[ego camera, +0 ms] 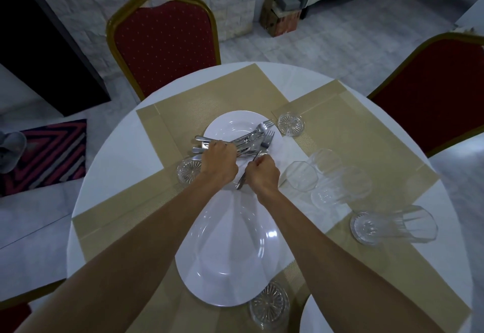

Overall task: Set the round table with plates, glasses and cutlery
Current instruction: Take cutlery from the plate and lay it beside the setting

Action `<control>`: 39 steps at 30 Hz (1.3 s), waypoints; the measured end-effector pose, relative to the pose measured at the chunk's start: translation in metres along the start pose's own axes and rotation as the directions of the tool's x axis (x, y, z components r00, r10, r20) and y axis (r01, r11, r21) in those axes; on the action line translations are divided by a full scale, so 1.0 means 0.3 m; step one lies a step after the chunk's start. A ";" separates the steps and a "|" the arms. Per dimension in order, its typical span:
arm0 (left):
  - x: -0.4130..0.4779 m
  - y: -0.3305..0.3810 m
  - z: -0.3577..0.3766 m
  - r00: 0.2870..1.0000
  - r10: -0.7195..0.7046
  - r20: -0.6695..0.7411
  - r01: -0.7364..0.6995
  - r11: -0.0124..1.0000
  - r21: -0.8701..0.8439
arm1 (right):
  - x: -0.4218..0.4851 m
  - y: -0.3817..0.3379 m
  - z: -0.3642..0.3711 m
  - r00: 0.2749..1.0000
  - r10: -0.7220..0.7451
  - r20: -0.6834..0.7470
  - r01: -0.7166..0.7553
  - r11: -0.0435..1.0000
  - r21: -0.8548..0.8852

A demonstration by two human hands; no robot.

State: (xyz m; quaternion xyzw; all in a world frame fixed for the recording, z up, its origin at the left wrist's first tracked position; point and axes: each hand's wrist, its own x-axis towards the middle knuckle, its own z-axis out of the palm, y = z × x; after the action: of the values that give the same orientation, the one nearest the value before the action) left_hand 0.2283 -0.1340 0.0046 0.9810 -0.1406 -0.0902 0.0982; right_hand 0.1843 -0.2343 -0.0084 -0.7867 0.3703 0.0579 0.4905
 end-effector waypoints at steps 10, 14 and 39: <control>0.013 -0.024 -0.020 0.969 -0.168 0.183 0.244 0.778 -0.579 | 0.007 -0.025 0.003 0.989 0.028 0.144 -0.071 0.949 0.307; 0.013 -0.046 -0.004 0.973 -0.143 0.181 0.225 0.756 -0.614 | 0.011 -0.019 0.017 0.986 0.016 0.164 -0.066 0.949 0.307; 0.065 -0.035 0.052 1.000 -0.016 0.026 0.013 0.992 0.122 | 0.042 0.001 0.041 0.993 0.120 -0.009 -0.117 0.976 0.184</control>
State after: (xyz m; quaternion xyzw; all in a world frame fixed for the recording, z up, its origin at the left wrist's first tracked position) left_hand 0.2461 -0.1325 -0.0156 0.9849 -0.1399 -0.0956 0.0358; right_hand 0.1965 -0.2311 -0.0207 -0.7152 0.4252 0.0449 0.5529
